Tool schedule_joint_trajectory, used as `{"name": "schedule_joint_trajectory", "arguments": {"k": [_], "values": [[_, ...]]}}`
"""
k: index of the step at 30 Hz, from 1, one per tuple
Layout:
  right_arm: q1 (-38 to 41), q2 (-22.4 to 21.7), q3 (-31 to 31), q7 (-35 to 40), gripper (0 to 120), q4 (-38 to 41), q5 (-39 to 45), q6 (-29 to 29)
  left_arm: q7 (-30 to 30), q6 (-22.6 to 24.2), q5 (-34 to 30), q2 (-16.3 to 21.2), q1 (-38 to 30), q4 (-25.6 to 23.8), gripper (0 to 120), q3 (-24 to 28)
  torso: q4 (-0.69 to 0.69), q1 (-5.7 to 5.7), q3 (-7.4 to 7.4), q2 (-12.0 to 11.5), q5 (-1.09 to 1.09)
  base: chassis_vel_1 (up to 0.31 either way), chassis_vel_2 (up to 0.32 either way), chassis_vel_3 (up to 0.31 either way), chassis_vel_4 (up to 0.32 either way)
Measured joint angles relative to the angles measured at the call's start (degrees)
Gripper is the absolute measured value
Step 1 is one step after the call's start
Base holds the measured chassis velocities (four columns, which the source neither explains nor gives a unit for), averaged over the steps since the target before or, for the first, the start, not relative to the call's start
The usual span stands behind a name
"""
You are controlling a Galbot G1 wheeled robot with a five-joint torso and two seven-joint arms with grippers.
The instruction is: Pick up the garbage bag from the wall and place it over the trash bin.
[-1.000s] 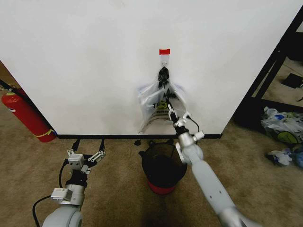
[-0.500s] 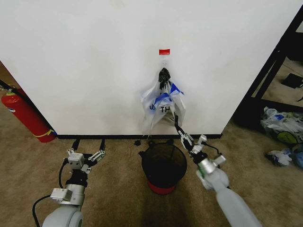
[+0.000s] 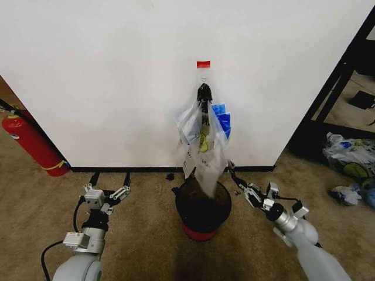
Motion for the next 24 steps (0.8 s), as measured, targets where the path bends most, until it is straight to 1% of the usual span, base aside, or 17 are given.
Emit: {"name": "schedule_joint_trajectory", "arguments": {"k": [3,6,16,21,24], "values": [[-0.7,-0.1,1.8,-3.3,0,-0.8,-2.8,-0.3,0.0,-0.1,0.0,0.1,0.1,0.0,100,0.0,0.0,0.0,0.0,0.0,0.0,0.0,0.0,0.0,0.0],[-1.3,-0.1,2.9,-4.9,0,-1.5,-5.4,0.0,0.0,-0.1,0.0,0.1,0.1,-0.2,100,0.0,0.0,0.0,0.0,0.0,0.0,0.0,0.0,0.0,0.0],[-2.8,-0.1,5.5,-6.0,0,-1.7,-9.7,2.0,0.1,-0.6,0.0,-0.1,0.4,-0.3,100,0.0,0.0,0.0,0.0,0.0,0.0,0.0,0.0,0.0,0.0],[-3.7,-0.3,7.1,-7.4,0,-1.3,-13.7,3.5,0.1,-0.9,0.0,-0.1,0.2,-0.1,100,0.1,0.0,0.0,0.0,0.0,0.0,0.0,0.0,0.0,0.0],[-3.8,-0.3,7.2,-7.3,0,-1.3,-14.0,4.2,0.1,-1.0,-0.1,-0.1,0.1,0.1,100,0.2,0.0,0.0,0.0,0.0,-0.01,0.0,0.0,0.0,0.0]]}}
